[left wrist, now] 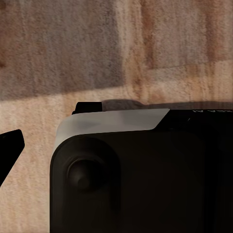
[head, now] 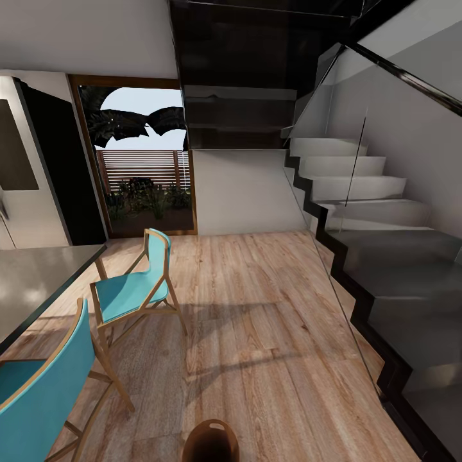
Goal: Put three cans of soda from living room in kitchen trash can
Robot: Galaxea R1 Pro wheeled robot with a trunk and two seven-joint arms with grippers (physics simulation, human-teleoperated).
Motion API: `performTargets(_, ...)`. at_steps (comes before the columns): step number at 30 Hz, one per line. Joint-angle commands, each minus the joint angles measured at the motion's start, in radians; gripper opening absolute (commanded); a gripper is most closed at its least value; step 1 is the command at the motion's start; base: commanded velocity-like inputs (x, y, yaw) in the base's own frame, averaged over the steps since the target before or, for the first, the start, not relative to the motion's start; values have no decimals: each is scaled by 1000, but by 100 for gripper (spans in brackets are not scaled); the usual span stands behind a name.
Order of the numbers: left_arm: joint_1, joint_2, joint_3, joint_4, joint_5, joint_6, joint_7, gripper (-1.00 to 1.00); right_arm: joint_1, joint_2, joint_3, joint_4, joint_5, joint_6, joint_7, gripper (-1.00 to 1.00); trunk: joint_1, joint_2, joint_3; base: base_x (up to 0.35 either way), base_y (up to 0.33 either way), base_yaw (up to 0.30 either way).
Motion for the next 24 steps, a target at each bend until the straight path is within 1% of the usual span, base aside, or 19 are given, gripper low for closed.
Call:
performTargets(1,0,0,0,0,0,0,0,100,0,0,0,0,0,0,0,100,0,0,0,0,0,0)
performTargets(24,0,0,0,0,0,0,0,100,0,0,0,0,0,0,0,100,0,0,0,0,0,0)
